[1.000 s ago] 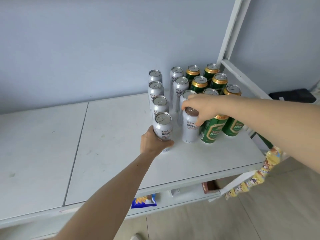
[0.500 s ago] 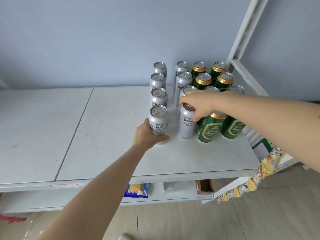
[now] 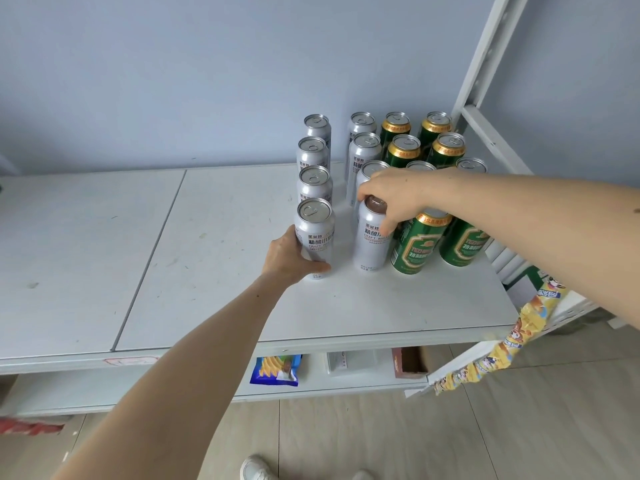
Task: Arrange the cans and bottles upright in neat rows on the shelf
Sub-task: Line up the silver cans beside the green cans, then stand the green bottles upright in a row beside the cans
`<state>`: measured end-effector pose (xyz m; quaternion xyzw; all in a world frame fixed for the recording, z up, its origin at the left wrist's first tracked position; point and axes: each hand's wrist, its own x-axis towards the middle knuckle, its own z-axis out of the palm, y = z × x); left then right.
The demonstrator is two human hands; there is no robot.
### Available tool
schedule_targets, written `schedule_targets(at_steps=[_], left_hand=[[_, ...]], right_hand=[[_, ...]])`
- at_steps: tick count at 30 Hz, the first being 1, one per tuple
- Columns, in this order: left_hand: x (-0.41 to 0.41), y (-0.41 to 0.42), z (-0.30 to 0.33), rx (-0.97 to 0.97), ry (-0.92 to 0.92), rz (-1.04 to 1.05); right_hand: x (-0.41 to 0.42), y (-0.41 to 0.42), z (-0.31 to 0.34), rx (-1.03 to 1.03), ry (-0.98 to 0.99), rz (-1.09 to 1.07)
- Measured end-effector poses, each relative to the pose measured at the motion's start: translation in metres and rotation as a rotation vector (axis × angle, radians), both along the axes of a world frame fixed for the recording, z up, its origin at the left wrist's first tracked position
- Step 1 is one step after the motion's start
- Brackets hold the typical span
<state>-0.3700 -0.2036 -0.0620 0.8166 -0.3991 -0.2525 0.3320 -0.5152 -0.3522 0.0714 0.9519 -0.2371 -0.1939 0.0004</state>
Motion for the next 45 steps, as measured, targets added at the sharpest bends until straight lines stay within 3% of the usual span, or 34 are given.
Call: schedule_targets(at_steps=[16,25,35,45], left_hand=[[-0.005,0.004,-0.002,0.037,0.006,0.02],[0.02,0.023,0.015,0.298,-0.227,-0.109],[0.123,0.117,0.069,0.409,-0.511,0.024],[0.272,0.292,0.102,0.572,-0.651,0.116]], right_hand=[[-0.003,0.011,0.007,-0.01,0.077,-0.054],[0.014,0.009,0.06,-0.024,0.063,-0.1],[0.121,0.063,0.099,-0.175,0.021,0.046],[0.292,0.205,0.089,-0.245,0.026,0.209]])
